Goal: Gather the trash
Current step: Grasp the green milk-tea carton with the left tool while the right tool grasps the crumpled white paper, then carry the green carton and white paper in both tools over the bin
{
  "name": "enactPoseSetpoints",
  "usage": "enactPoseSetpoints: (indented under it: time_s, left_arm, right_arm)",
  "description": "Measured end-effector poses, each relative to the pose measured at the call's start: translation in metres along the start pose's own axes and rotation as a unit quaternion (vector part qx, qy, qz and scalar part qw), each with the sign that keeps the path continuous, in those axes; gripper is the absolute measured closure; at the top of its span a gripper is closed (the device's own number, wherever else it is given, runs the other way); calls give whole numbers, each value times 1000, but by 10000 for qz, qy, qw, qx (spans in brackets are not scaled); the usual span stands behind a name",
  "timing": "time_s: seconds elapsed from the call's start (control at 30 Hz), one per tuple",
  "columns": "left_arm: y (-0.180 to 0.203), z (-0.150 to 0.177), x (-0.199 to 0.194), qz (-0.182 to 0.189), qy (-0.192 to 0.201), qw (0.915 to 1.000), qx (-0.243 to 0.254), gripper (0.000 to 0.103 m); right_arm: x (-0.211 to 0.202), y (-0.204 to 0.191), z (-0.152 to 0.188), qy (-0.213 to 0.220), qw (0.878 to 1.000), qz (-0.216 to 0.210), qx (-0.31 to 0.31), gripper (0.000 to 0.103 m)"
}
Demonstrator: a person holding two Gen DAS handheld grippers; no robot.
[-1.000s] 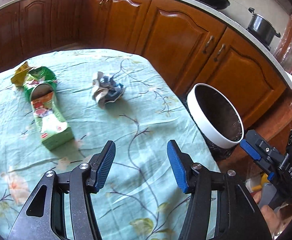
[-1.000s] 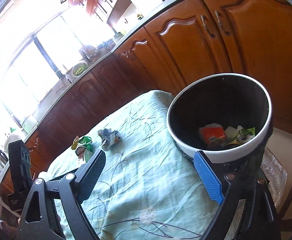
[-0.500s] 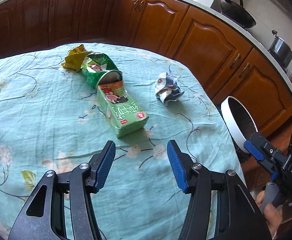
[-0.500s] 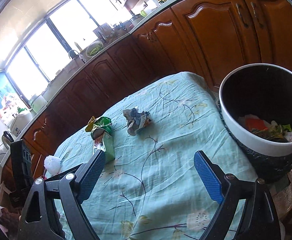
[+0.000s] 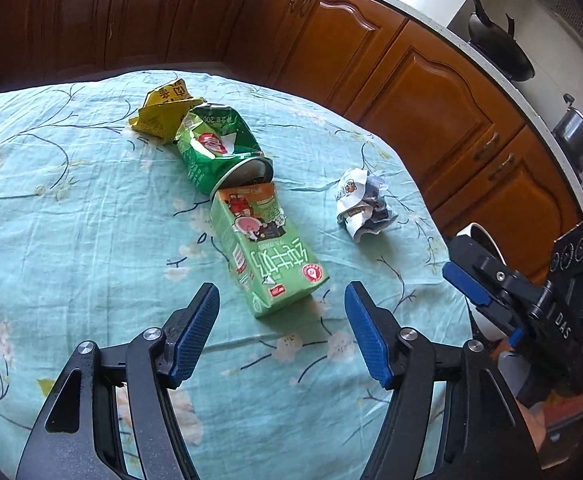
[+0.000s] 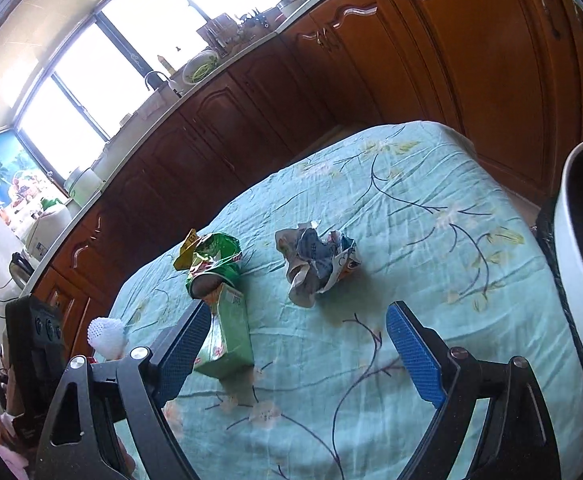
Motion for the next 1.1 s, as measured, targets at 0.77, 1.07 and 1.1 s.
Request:
enactPoseSetpoints:
  time_s: [0.77,1.07,1.1]
  left_arm:
    - [20,-14,35,-501,-5,9966,653,58]
    - [46,0,12,-185,108,9952,959,59]
    - [50,1,12,-183,103,9944,1038,59]
  right_arm:
    - [1,29,-4,1,9998,179,97,88]
    - [-67,49,13,357,9990,117,260,88]
    - [-71,50,15,389,9988,132,265,88]
Point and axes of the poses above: each gripper's, at about its wrist camera, not at the fingertips, and x roughly the way its jaws point, y to its right, z to its underside, the point moved 4 cm from there along x, roughly the way its jaws point, and after that the axes turned 15 degrees about x, right-handed, at the moved point
